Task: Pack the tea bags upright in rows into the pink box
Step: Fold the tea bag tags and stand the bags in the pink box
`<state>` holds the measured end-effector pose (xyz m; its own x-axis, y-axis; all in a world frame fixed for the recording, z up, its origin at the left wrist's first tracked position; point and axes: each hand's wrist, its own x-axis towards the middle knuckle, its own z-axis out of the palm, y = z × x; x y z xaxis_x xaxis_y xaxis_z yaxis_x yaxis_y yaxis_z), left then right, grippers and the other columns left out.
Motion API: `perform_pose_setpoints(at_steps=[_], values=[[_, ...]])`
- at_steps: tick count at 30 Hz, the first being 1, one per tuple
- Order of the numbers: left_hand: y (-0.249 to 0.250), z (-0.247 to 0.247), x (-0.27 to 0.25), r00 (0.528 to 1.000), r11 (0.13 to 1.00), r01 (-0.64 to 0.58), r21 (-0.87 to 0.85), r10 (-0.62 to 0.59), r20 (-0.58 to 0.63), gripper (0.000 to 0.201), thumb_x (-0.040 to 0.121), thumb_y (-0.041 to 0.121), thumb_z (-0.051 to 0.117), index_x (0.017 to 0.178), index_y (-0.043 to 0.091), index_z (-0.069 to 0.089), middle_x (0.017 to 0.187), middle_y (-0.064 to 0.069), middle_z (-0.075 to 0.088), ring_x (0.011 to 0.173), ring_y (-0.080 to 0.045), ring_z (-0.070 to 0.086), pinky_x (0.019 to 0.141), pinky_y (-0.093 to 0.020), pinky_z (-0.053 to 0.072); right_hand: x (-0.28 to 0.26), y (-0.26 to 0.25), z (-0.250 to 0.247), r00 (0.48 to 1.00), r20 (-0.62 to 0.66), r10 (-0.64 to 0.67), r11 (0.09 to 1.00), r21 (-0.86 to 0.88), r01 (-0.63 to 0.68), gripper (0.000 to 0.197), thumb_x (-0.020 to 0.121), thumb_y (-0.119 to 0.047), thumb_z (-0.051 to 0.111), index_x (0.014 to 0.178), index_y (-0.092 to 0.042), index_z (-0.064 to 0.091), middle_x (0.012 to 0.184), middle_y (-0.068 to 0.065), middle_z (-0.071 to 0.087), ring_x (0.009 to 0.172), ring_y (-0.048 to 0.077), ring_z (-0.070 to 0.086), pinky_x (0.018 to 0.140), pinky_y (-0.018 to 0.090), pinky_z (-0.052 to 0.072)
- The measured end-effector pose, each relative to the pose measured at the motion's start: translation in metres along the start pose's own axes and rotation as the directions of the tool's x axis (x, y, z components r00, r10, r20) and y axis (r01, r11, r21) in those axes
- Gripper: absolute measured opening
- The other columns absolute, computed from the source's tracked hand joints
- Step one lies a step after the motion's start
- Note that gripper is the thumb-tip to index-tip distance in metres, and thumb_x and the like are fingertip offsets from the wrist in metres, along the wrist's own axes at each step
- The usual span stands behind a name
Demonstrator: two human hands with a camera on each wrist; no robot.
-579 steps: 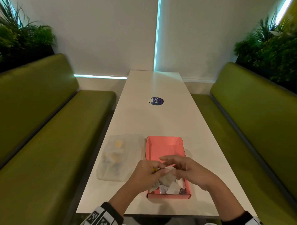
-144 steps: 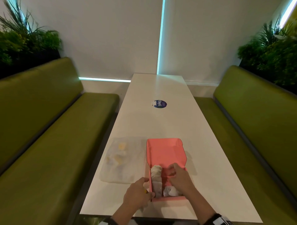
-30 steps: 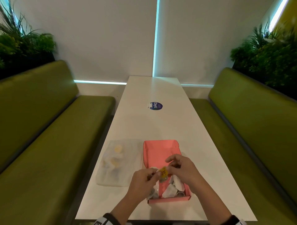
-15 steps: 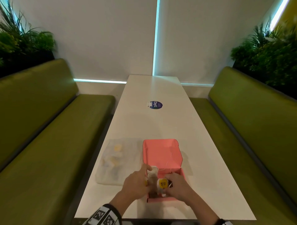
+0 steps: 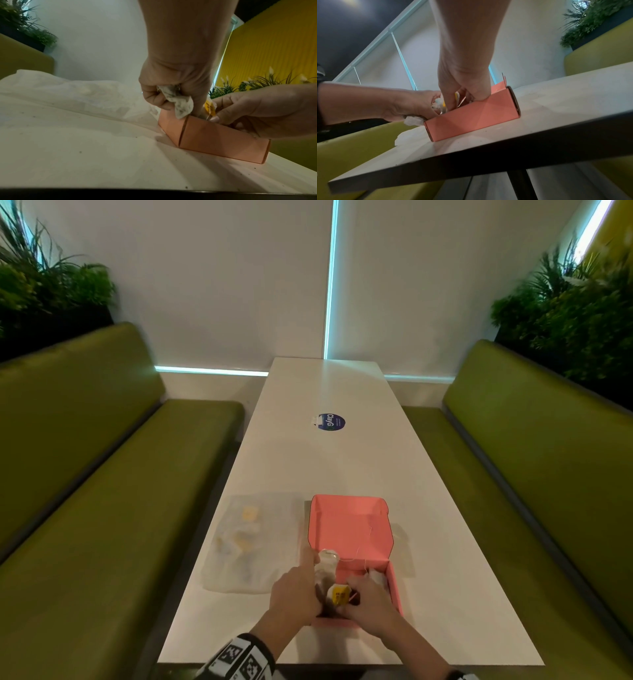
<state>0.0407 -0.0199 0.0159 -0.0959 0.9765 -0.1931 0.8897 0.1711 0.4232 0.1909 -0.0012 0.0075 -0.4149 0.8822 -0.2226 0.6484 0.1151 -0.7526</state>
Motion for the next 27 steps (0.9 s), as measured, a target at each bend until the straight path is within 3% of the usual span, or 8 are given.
perform_pose_setpoints(at_steps=[2,7,10,13,16,19,24,27], values=[[0.0,0.001,0.001,1.0,0.999,-0.006,-0.041,0.006,-0.002,0.054,0.082,0.015,0.06,0.124,0.023,0.026,0.082,0.002,0.058,0.067,-0.013,0.056,0.056,-0.02,0.043,0.001,0.001,0.0,1.0,0.019,0.005,1.0,-0.012,-0.004,0.029,0.081,-0.013,0.067,0.07,-0.034,0.05,0.075,-0.015,0.053,0.072,-0.001,0.048,0.064,0.009,0.036],[0.0,0.001,0.0,1.0,0.997,0.014,-0.078,-0.014,-0.002,0.056,0.08,0.013,0.063,0.121,0.021,0.027,0.075,0.006,0.054,0.062,-0.01,0.053,0.049,-0.015,0.038,0.002,0.004,-0.002,0.997,0.068,0.033,0.999,0.021,-0.034,0.007,0.08,-0.017,0.068,0.084,-0.02,0.063,0.085,-0.006,0.061,0.077,0.001,0.051,0.071,0.016,0.043],[-0.002,0.002,0.0,0.998,0.994,0.057,-0.092,-0.06,-0.024,0.054,0.078,0.014,0.063,0.117,0.022,0.026,0.067,0.01,0.047,0.053,-0.005,0.047,0.043,-0.013,0.03,0.002,0.001,-0.003,0.996,0.088,0.025,0.998,0.052,-0.03,0.012,0.081,-0.012,0.064,0.08,-0.023,0.063,0.076,-0.011,0.058,0.071,-0.001,0.051,0.063,0.007,0.041],[-0.006,0.005,0.0,0.988,0.977,0.15,-0.153,-0.154,-0.015,0.058,0.073,0.012,0.064,0.114,0.025,0.025,0.071,0.008,0.051,0.058,-0.006,0.051,0.044,-0.016,0.036,0.003,-0.003,-0.003,0.991,0.135,-0.004,0.998,0.064,-0.005,0.02,0.083,-0.009,0.061,0.071,-0.025,0.059,0.066,-0.014,0.054,0.063,-0.003,0.051,0.059,0.004,0.039],[-0.008,0.007,0.0,0.979,0.955,0.203,-0.215,-0.206,0.01,0.06,0.068,0.01,0.064,0.11,0.026,0.025,0.073,0.005,0.055,0.062,-0.012,0.058,0.047,-0.021,0.042,0.006,-0.003,-0.001,0.987,0.161,0.017,0.996,0.085,-0.031,0.009,0.08,-0.015,0.062,0.078,-0.009,0.069,0.066,-0.003,0.061,0.065,0.0,0.052,0.067,0.019,0.045],[-0.008,0.007,0.0,0.976,0.946,0.216,-0.243,-0.218,0.02,0.058,0.067,0.009,0.064,0.106,0.028,0.025,0.073,0.004,0.056,0.063,-0.013,0.058,0.046,-0.022,0.042,0.008,-0.003,0.002,0.983,0.168,0.074,0.989,0.112,-0.093,0.018,0.081,-0.018,0.063,0.064,-0.014,0.063,0.056,-0.008,0.051,0.055,0.0,0.044,0.056,0.013,0.035],[-0.008,0.007,0.0,0.97,0.931,0.242,-0.273,-0.243,0.032,0.049,0.072,0.01,0.06,0.106,0.025,0.027,0.071,0.003,0.056,0.057,-0.014,0.055,0.048,-0.026,0.046,0.01,-0.005,0.007,0.981,0.172,0.083,0.994,0.052,-0.093,0.034,0.084,-0.027,0.058,0.089,0.005,0.065,0.066,0.004,0.049,0.057,0.006,0.04,0.053,0.015,0.03],[-0.008,0.008,-0.001,0.969,0.926,0.245,-0.288,-0.245,0.036,0.047,0.075,0.019,0.063,0.106,0.023,0.028,0.074,0.002,0.057,0.063,-0.018,0.059,0.056,-0.031,0.052,0.011,-0.006,0.008,0.976,0.198,0.085,0.995,0.027,-0.093,0.023,0.082,-0.018,0.056,0.065,-0.003,0.057,0.058,0.001,0.043,0.053,0.007,0.036,0.05,0.016,0.027]])
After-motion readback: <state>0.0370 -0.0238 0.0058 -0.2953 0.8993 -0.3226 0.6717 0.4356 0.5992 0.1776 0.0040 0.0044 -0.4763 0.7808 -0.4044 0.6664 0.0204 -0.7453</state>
